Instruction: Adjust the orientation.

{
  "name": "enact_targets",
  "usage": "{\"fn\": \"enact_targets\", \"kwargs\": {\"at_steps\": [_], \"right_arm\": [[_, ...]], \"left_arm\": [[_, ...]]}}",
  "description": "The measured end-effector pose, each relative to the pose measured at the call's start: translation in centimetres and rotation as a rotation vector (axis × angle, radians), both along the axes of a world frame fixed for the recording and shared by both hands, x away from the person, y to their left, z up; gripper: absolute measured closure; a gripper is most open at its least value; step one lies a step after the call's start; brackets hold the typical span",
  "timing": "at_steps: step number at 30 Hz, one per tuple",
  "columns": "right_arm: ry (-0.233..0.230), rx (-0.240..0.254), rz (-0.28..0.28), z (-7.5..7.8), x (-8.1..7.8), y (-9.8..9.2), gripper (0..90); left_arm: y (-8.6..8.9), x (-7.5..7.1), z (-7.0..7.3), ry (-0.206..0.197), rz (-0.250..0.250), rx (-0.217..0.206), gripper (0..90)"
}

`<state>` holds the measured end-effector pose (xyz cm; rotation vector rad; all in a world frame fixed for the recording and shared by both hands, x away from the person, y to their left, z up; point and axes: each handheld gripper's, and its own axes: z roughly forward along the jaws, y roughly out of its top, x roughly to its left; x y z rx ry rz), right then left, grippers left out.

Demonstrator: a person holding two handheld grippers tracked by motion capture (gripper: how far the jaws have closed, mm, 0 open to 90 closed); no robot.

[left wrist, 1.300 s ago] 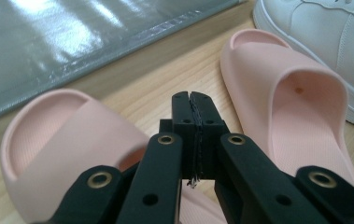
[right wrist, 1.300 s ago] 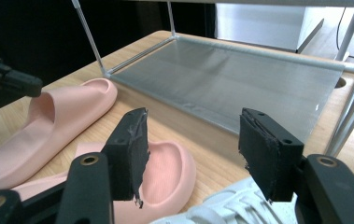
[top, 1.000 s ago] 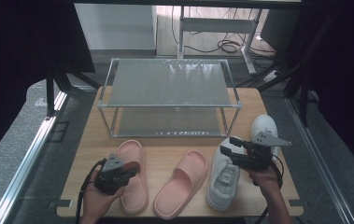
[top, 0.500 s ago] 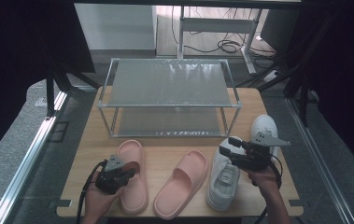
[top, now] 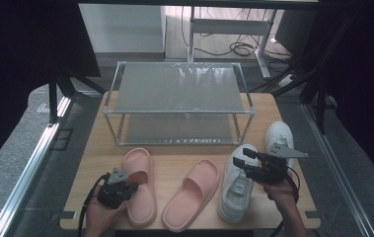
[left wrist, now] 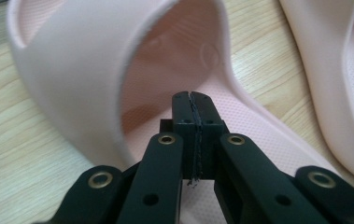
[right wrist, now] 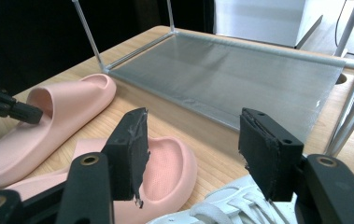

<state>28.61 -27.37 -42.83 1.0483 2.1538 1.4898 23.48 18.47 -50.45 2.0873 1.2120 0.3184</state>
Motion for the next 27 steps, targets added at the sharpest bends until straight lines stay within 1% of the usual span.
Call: {"fn": "enact_targets", "kwargs": {"at_steps": [5,9,18,22,24,25,27], "right_arm": [[0.001,-0.002,0.004,-0.1,0.1,0.2,43.5],[-0.005,-0.001,0.013,0.1,0.1,0.4,43.5],[-0.006,0.0,0.014,0.2,0.1,0.3,43.5],[-0.006,-0.002,0.013,0.2,0.1,0.3,43.6],[-0.006,-0.003,0.013,0.1,0.1,0.3,43.6],[-0.007,-0.003,0.013,0.1,0.0,0.3,43.5],[-0.006,-0.004,0.013,0.1,0.0,0.4,43.6]], "left_arm": [[0.7,-0.1,-0.1,0.005,0.018,0.009,89.7],[1.6,-0.1,-0.2,0.018,0.024,-0.005,89.8],[2.7,-0.2,0.0,0.031,0.016,-0.01,89.3],[3.2,-0.1,0.2,0.025,0.021,-0.005,89.0],[3.6,-0.1,0.2,0.023,0.03,-0.008,88.7],[3.7,0.0,0.2,0.023,0.032,-0.016,88.6],[3.9,0.0,0.1,0.018,0.038,-0.016,88.5]]}}
